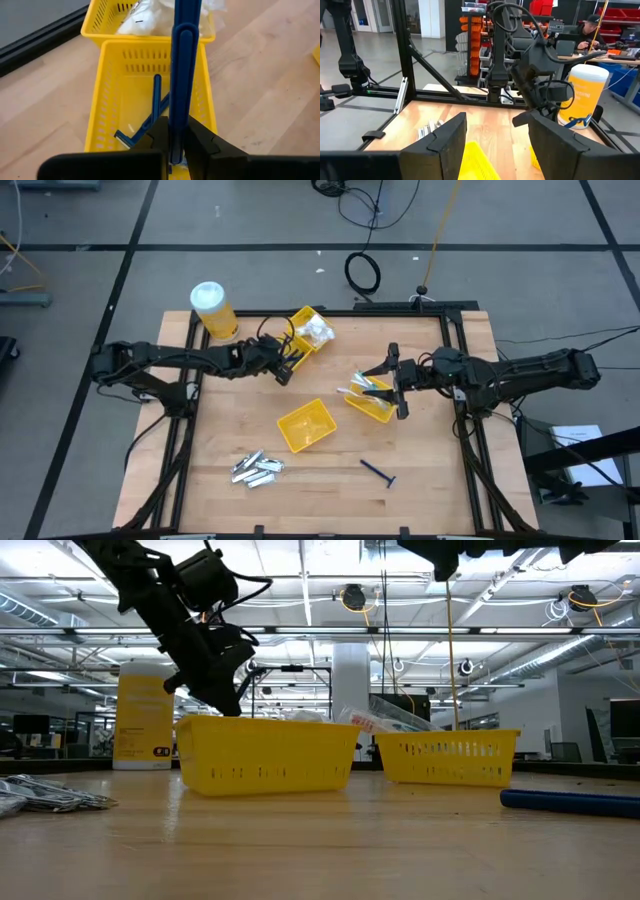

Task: Pick & Place Travel size toiletries
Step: Put the blue razor into the bottom left yellow basket, then adjust the bottom right yellow basket

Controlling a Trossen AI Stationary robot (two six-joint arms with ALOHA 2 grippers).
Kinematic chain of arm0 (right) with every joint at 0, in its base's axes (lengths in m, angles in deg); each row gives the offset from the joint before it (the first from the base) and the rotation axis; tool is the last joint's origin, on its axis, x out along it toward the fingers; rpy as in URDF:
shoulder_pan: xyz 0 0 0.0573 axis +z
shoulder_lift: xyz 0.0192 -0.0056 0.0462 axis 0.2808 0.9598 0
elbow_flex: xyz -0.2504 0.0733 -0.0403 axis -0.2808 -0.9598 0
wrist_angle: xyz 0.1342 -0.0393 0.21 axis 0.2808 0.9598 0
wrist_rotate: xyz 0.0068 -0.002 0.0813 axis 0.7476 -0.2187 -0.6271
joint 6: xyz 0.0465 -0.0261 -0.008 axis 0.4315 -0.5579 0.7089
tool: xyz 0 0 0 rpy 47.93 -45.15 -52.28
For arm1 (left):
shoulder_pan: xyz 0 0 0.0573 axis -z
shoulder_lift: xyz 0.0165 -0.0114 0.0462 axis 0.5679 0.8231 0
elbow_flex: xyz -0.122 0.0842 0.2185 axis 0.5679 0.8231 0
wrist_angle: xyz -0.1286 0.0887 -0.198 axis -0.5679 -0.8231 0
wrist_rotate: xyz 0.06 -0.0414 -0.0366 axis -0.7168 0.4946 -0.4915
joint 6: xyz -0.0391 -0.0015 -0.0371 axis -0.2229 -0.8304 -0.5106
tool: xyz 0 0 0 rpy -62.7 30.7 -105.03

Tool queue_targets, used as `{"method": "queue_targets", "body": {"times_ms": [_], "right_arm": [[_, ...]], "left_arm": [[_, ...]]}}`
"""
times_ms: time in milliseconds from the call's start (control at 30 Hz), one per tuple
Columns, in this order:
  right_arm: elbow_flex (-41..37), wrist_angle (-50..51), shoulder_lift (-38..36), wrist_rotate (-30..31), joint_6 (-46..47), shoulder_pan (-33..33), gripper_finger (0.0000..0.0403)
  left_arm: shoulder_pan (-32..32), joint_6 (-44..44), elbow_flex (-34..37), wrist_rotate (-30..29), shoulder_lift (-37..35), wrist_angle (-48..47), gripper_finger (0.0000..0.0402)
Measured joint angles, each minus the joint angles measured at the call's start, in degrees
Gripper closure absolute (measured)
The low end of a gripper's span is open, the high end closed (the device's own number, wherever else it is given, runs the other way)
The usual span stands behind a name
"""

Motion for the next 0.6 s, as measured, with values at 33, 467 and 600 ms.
{"method": "queue_targets", "body": {"times_ms": [33, 467, 600], "right_arm": [[0.0, 0.05, 0.02, 0.0, 0.0, 0.0, 0.0202], [0.0, 0.52, 0.04, 0.22, -0.24, 0.0, 0.0202], [0.0, 9.1, -0.97, 11.6, -1.26, 0.02, 0.0203]], "left_arm": [[-0.05, 0.0, 0.0, 0.13, 0.0, -0.01, 0.0372], [-0.08, 1.26, 0.02, 1.42, 0.0, -0.17, 0.0236], [0.12, 3.03, -0.02, 1.54, -0.12, 0.55, 0.0204]]}}
